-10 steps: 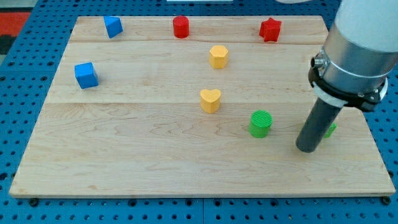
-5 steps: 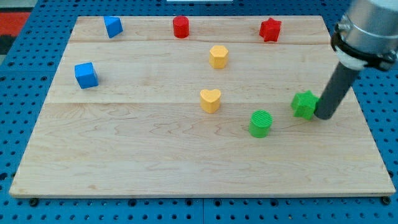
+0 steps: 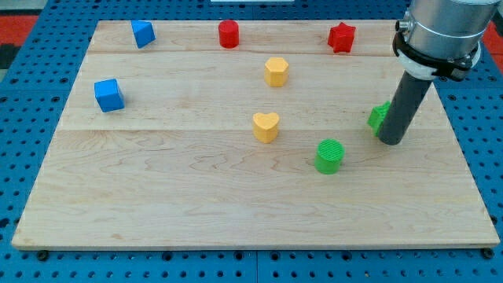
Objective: Move green star to the center right of the board
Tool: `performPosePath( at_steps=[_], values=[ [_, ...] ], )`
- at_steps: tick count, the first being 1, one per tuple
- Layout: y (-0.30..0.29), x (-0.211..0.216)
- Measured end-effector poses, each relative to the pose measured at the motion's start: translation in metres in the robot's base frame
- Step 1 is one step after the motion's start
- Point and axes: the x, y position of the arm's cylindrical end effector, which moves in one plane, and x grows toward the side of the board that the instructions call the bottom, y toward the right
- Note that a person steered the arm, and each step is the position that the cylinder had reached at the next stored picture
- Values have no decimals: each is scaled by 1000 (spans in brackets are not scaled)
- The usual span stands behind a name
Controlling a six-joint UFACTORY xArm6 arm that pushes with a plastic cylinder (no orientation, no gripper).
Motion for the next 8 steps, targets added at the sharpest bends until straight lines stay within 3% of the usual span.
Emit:
performPosePath(
  at_steps=[3, 5, 7, 8],
  values=[
    [9, -52],
    [-36, -33],
    [-112, -94],
    [-78, -140]
  ],
)
